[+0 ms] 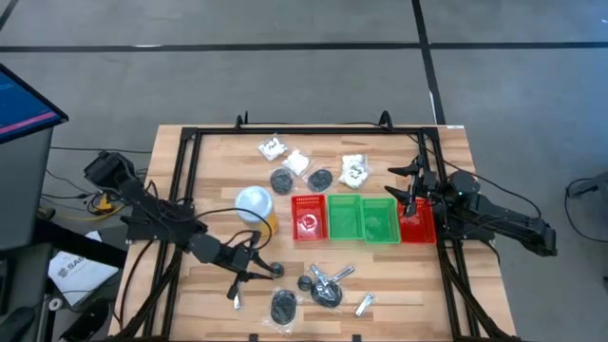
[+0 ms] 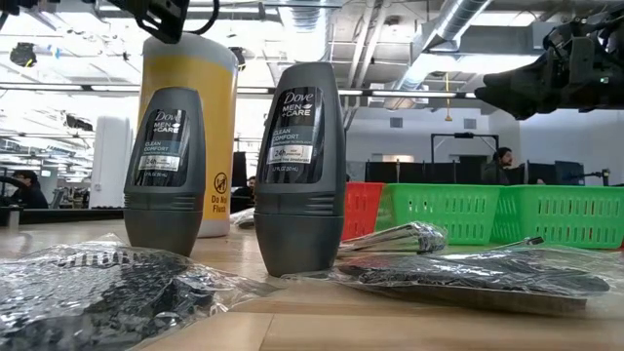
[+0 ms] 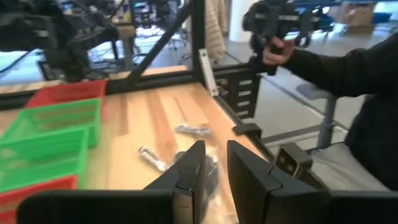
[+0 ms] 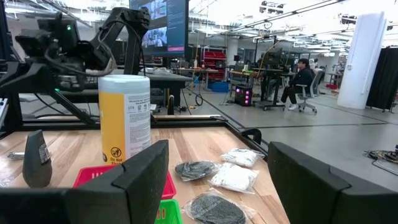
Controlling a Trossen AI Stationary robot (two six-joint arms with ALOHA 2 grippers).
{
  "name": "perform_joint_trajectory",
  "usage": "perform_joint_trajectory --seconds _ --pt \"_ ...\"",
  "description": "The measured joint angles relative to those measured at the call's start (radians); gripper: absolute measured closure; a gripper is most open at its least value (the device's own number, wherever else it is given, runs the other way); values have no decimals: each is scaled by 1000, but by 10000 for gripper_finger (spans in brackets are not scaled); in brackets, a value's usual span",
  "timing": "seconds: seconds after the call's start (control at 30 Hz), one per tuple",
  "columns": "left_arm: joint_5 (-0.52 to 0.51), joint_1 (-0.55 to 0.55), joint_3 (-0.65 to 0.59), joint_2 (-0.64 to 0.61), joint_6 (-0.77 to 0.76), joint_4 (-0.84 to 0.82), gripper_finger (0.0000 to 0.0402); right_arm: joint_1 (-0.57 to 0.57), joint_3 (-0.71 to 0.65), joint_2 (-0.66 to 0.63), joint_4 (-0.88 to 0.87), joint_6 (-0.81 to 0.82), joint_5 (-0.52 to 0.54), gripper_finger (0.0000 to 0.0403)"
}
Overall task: Pick & Place Travel size toiletries
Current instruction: Put the black deodorant into the right red bin
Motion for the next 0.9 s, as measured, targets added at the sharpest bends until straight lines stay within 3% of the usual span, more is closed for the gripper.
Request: perform_joint_trajectory --seconds 0.4,0.9 --pt "-17 23 0 106 -11 21 343 0 0 0 1 0 0 143" --pt "-79 27 -1 107 -55 -70 295 0 0 0 -1 0 0 143"
